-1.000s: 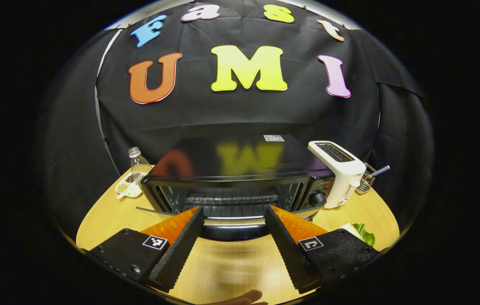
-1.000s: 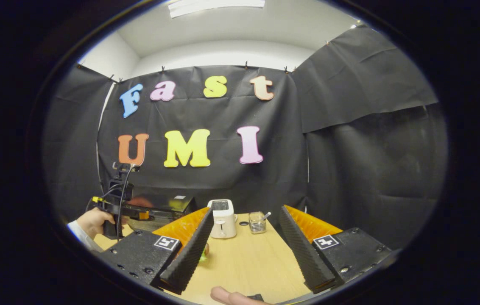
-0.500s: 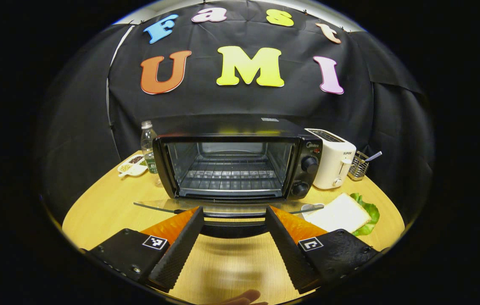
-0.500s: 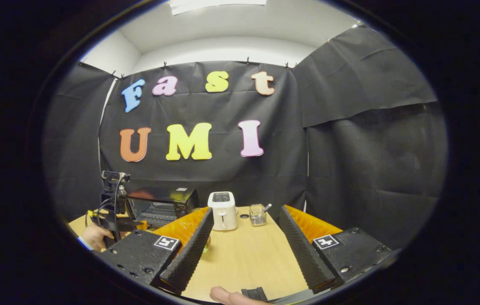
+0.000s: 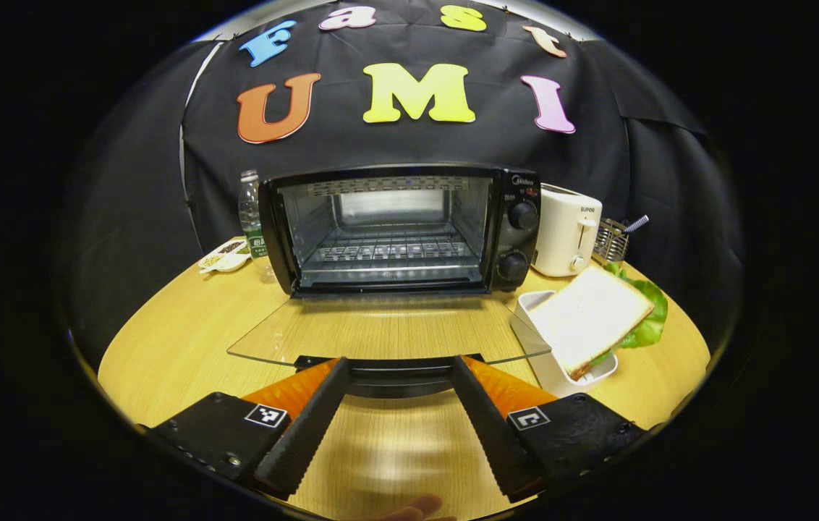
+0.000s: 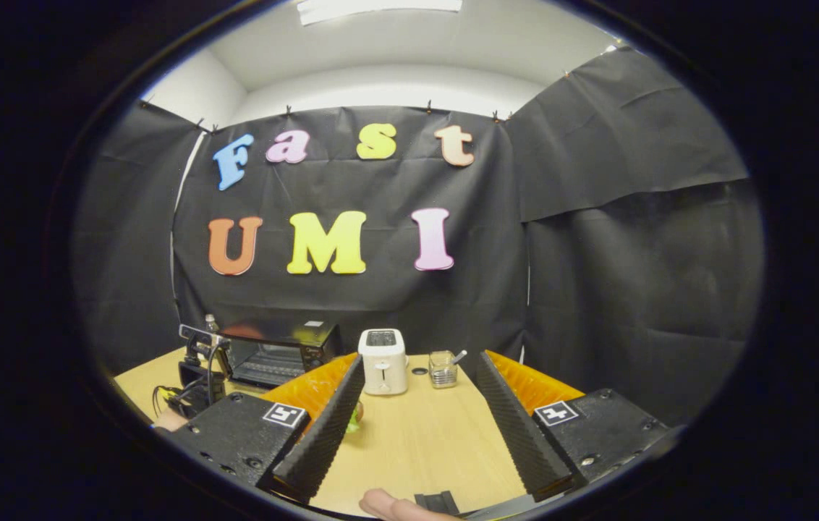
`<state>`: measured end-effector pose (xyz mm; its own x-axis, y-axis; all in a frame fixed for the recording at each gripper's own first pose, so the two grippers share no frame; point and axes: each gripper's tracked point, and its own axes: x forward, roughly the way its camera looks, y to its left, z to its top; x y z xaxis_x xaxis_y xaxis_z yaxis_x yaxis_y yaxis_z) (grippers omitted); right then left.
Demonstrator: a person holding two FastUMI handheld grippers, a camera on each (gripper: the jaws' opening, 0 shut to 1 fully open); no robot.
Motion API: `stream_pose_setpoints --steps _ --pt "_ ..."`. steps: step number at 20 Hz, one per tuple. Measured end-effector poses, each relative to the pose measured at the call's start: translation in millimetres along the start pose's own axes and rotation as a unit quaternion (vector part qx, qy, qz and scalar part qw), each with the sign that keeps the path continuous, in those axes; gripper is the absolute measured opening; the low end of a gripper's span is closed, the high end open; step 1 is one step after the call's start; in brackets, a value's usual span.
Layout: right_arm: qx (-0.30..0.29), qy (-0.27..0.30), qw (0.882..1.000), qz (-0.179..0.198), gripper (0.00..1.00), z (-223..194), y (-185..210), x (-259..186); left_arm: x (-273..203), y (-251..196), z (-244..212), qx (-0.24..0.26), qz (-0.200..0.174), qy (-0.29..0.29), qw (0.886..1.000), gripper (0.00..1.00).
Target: Open the electric oven with the left hand, put the food in, and close the electric oven.
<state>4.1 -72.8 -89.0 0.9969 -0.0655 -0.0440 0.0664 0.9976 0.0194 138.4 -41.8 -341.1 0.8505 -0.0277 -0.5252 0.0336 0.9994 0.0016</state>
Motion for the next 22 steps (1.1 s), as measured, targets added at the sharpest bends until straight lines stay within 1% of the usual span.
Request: stream_pose_setpoints --steps 2,3,4,5,6,8,10,11,12,15,18,19,20,21,22 --pt "-0.004 0.004 1.0 0.003 1.0 -4 5 1 7 0 -21 -0.005 -0.001 0.027 1.0 0.94" --pt "-0.005 0.007 1.0 0.004 1.0 -5 7 2 6 -1 -25 -0.007 -0.001 0.03 1.0 1.0" --pt "-0.007 0.009 1.0 0.006 1.0 -8 8 3 4 -4 -21 -0.006 -0.001 0.018 1.0 0.94" --pt "-0.008 0.012 1.0 0.008 1.0 -9 11 4 5 -6 -20 -0.001 -0.001 0.013 1.0 0.95" --pt "-0.008 0.014 1.0 0.009 1.0 -11 12 5 5 -4 -25 0.001 0.0 0.019 1.0 0.94" --pt "-0.004 0.02 1.0 0.012 1.0 -14 15 7 4 -4 -19 0.002 -0.002 0.008 1.0 0.95" --pt "-0.001 0.025 1.0 0.015 1.0 -17 17 12 -3 -16 -10 -0.015 -0.03 -0.005 0.999 0.94" --pt "-0.003 0.03 0.999 0.016 1.0 -18 18 17 -9 -18 -4 -0.024 -0.034 -0.01 0.999 1.0" --pt "-0.004 0.034 0.999 0.017 1.0 -19 18 21 -15 -13 3 -0.026 -0.028 -0.017 0.999 0.94" --pt "-0.014 0.048 0.999 0.02 1.0 -19 18 40 -41 -5 41 -0.02 -0.014 -0.058 0.998 0.96" --pt "-0.021 0.069 0.997 0.031 1.0 -23 25 66 -80 -4 82 -0.022 -0.022 -0.111 0.993 0.96" --pt "-0.024 0.077 0.996 0.035 0.9 -25 25 75 -93 -3 95 -0.023 -0.023 -0.128 0.991 0.96" --pt "-0.025 0.09 0.995 0.042 0.9 -31 27 84 -107 0 108 -0.022 -0.022 -0.146 0.989 0.96" --pt "-0.023 0.104 0.993 0.05 1.0 -36 30 93 -120 2 122 -0.021 -0.021 -0.163 0.986 0.96" --pt "-0.017 0.121 0.991 0.062 0.91 -42 32 103 -136 2 135 -0.018 -0.021 -0.182 0.983 0.96"
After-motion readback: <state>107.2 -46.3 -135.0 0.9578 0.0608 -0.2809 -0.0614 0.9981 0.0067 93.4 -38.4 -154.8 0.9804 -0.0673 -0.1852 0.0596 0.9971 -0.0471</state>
